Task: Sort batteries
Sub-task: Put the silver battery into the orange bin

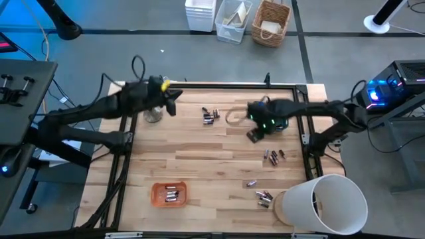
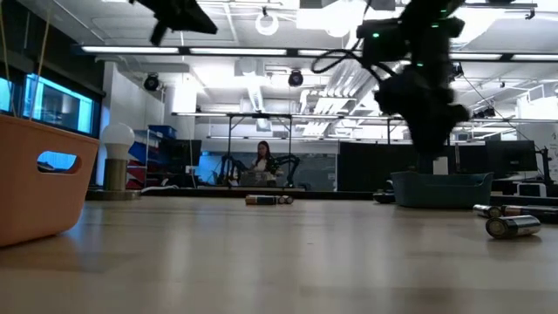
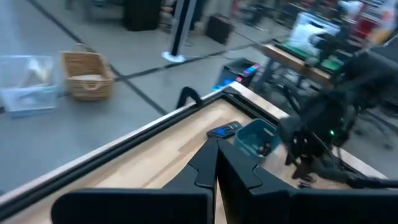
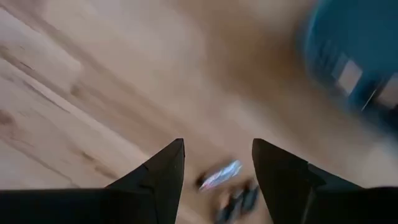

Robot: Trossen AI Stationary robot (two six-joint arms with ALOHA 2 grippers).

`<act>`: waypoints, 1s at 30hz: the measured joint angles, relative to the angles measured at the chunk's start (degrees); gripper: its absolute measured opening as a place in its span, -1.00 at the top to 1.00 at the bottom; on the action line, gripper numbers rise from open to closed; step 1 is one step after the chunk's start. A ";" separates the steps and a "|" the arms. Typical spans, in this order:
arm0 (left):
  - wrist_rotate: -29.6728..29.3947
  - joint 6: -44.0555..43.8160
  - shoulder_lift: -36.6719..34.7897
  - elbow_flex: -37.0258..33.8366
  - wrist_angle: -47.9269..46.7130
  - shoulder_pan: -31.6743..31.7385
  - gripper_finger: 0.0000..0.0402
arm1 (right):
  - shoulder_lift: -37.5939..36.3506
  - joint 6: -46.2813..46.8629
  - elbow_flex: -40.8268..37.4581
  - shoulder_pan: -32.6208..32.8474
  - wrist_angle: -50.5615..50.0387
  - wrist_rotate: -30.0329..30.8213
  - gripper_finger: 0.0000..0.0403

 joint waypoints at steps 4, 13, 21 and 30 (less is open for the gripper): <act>16.76 4.17 1.73 0.00 3.34 9.80 1.00 | -0.58 18.12 -4.82 6.78 1.44 1.72 0.09; 36.31 6.11 4.16 0.00 5.30 20.38 1.00 | -0.52 44.61 -8.44 10.57 1.34 4.38 0.09; 39.57 6.34 4.33 0.00 5.39 21.28 1.00 | 2.15 42.83 -8.44 10.93 2.27 0.69 0.09; 39.28 5.47 4.33 0.00 5.43 21.28 1.00 | 8.26 38.09 -8.44 10.68 5.75 0.73 0.09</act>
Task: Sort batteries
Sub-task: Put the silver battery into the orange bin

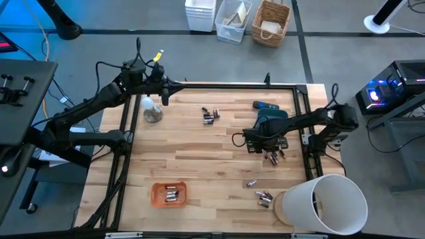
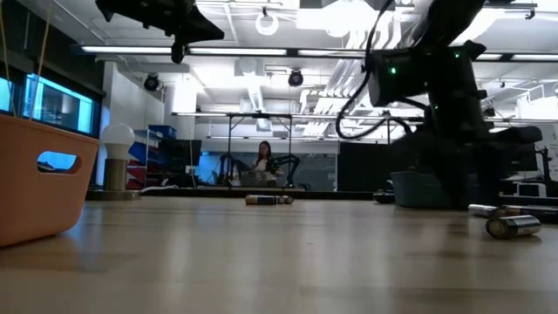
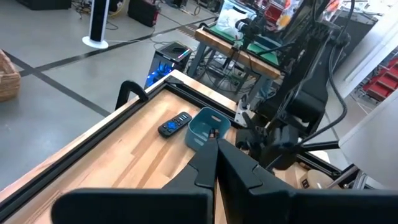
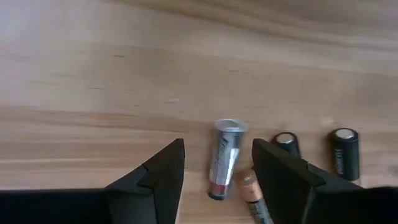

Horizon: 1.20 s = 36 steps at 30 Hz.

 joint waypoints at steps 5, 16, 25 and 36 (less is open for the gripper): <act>-0.24 -0.55 0.00 0.00 -0.02 -0.02 1.00 | 1.83 -0.68 0.02 0.14 0.54 0.16 0.09; -0.19 -1.03 -0.46 0.02 2.37 -0.02 1.00 | 4.73 -9.35 0.38 0.14 4.77 0.72 0.75; -0.03 0.27 -4.90 0.04 10.40 -0.02 1.00 | -0.99 -27.68 10.81 0.09 18.93 6.15 0.83; 0.18 7.72 -10.25 0.09 9.45 -0.13 1.00 | 13.26 -46.16 35.44 4.34 39.04 -0.43 0.83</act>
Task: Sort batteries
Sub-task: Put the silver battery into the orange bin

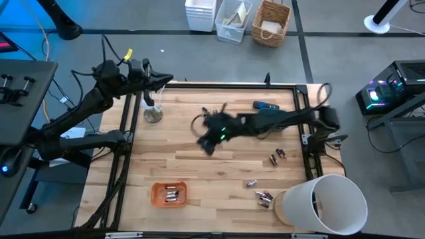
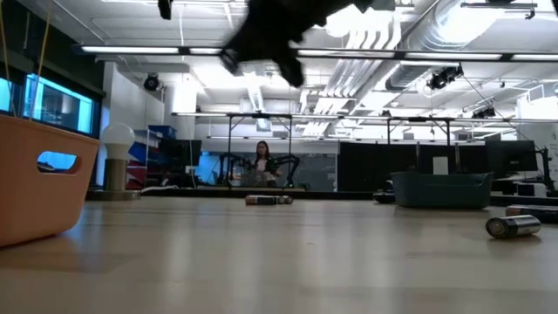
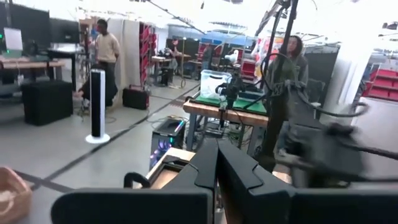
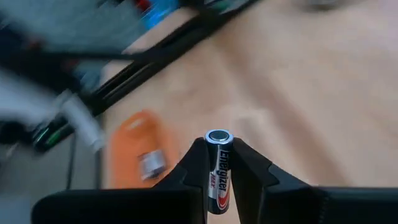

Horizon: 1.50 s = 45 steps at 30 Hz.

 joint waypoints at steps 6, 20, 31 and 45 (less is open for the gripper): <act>0.03 -2.44 -0.14 0.00 -0.41 0.00 1.00 | 15.24 -9.57 18.42 5.28 -7.39 -8.06 0.83; 0.04 -7.92 -0.22 -0.02 -1.75 -0.10 1.00 | 32.89 -21.61 39.15 8.98 -7.68 -18.03 0.83; -0.04 -13.28 -0.22 -0.02 -1.75 -3.03 1.00 | 34.62 -18.67 39.46 12.52 -12.33 -5.98 0.17; -0.40 -7.60 -0.20 -0.04 -1.75 -1.75 1.00 | 22.67 -25.17 38.63 5.12 -58.92 7.76 0.01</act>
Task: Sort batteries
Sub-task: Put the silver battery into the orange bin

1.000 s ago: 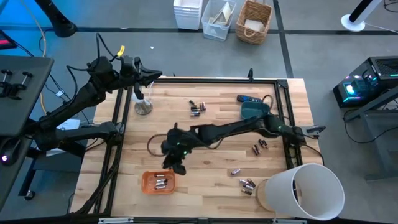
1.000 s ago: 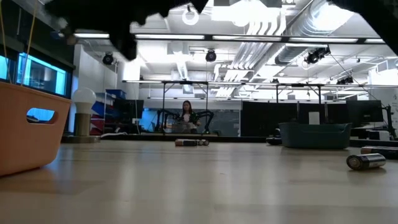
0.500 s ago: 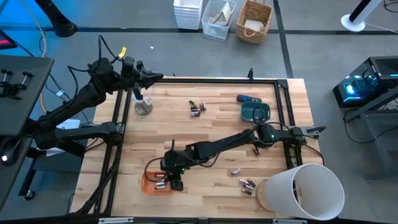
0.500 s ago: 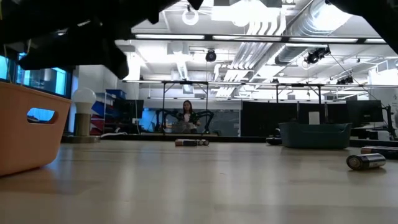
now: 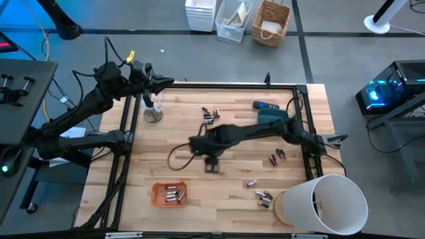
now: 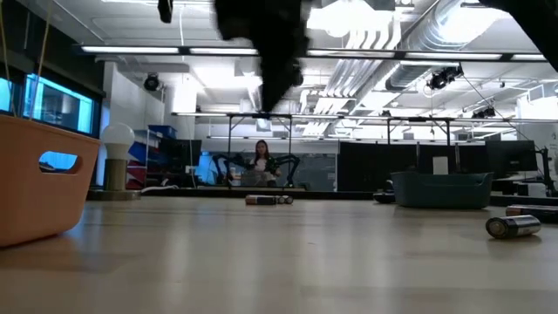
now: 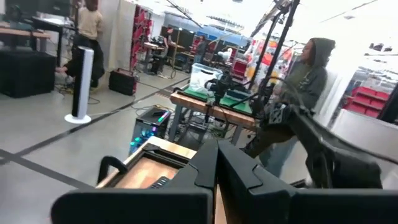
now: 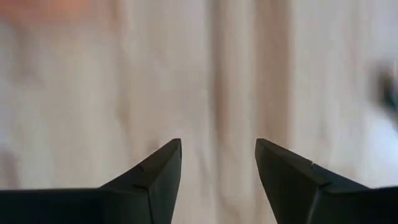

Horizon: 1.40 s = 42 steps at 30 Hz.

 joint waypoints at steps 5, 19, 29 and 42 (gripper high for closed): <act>0.20 0.69 0.00 0.00 -0.02 1.82 1.00 | -8.40 2.61 -18.31 -3.76 0.78 0.82 0.02; 3.45 0.42 5.67 -0.04 -1.31 2.93 1.00 | -18.66 32.21 -42.90 -28.11 41.95 2.03 0.09; 3.28 -5.01 6.84 -0.04 -0.15 2.93 1.00 | -7.46 26.41 -30.87 -31.98 33.71 -2.43 0.22; 2.99 -5.04 6.84 -0.04 3.06 2.93 1.00 | -3.79 28.71 -30.18 -31.44 34.11 -1.42 0.23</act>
